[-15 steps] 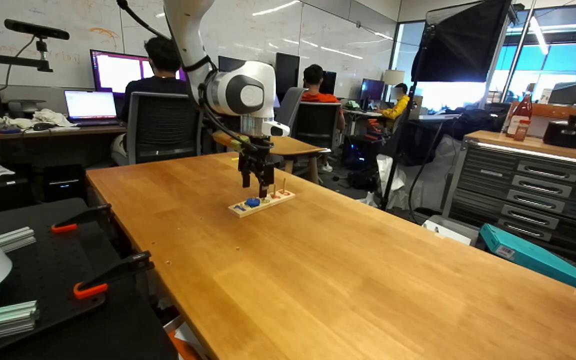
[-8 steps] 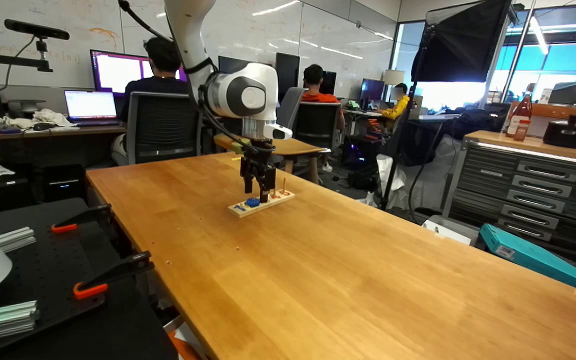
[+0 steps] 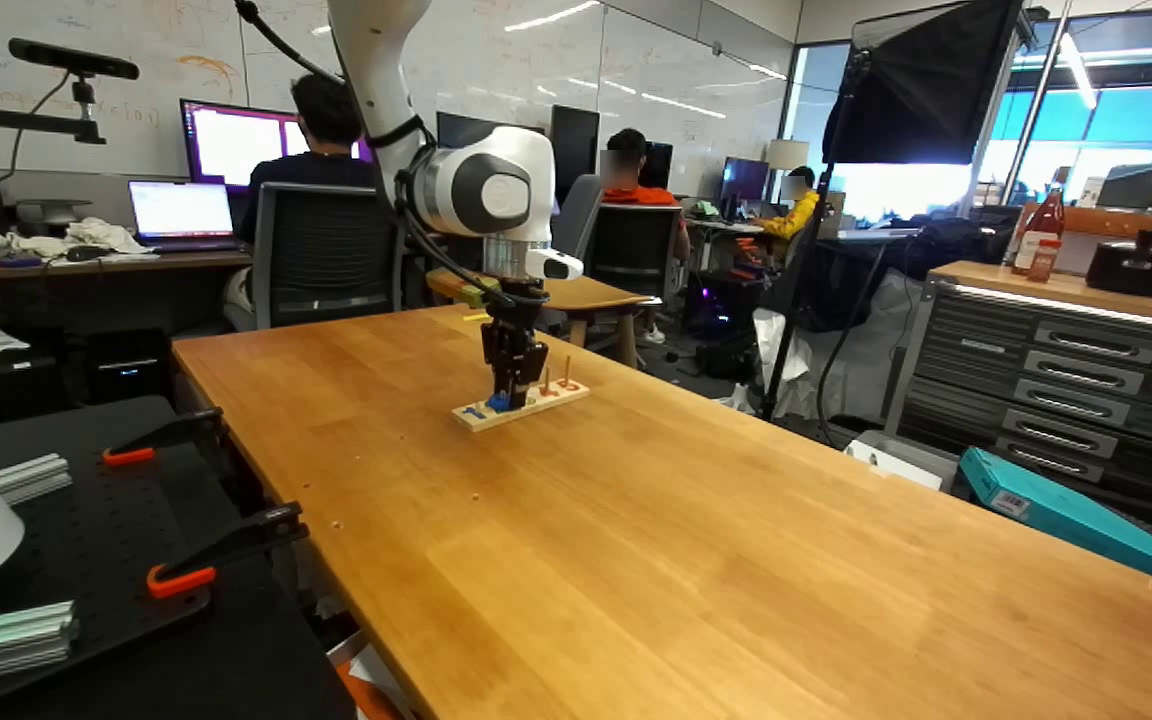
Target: Remove the ring from the wooden platform
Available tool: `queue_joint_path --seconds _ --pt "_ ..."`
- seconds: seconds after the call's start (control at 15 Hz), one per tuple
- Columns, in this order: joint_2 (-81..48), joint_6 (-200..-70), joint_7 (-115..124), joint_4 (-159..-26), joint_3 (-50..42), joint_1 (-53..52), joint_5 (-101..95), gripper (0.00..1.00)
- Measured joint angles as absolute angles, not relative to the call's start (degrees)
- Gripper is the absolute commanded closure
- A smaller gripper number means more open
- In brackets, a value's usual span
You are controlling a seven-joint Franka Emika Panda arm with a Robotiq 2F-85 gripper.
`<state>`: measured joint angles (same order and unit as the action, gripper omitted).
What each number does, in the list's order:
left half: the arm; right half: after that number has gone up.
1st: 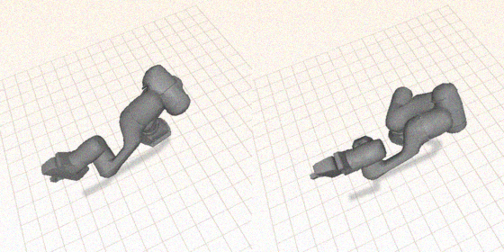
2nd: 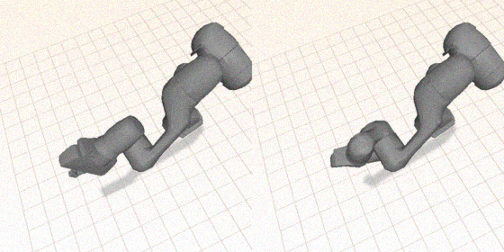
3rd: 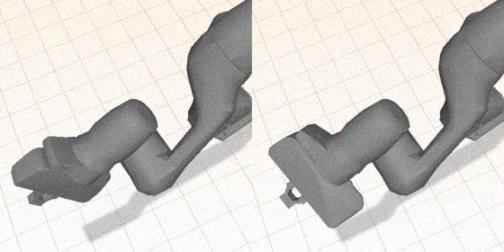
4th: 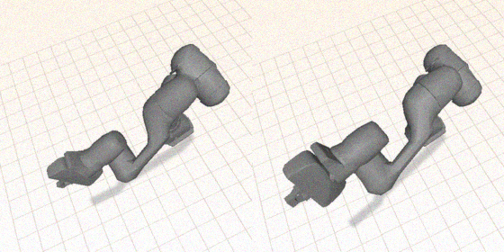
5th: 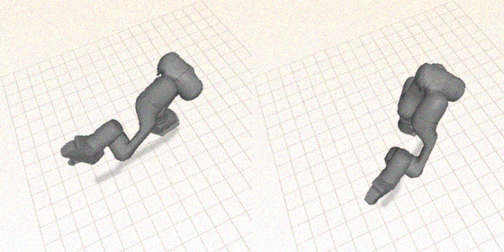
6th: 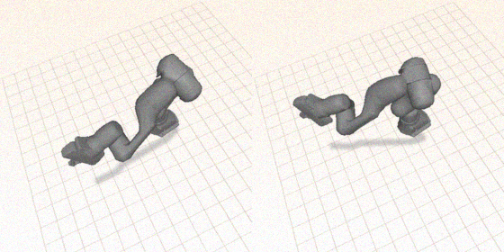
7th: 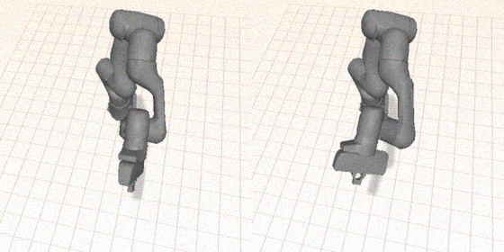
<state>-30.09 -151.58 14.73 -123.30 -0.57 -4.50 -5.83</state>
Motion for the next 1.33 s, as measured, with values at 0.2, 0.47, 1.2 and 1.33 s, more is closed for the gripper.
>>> queue_joint_path --seconds 0.2,0.47,1.2,1.33 --pt "-29.84 -151.38 14.73 -123.26 -0.63 -4.50 -5.83 0.82" --pt "-26.88 -149.95 14.73 -123.10 -0.56 -4.67 -5.83 0.82" --pt "-24.34 -149.77 15.99 -123.25 -10.29 -3.59 -10.85 0.82" --pt "-25.97 -149.87 16.32 -123.32 -10.83 -3.29 -10.86 0.62"
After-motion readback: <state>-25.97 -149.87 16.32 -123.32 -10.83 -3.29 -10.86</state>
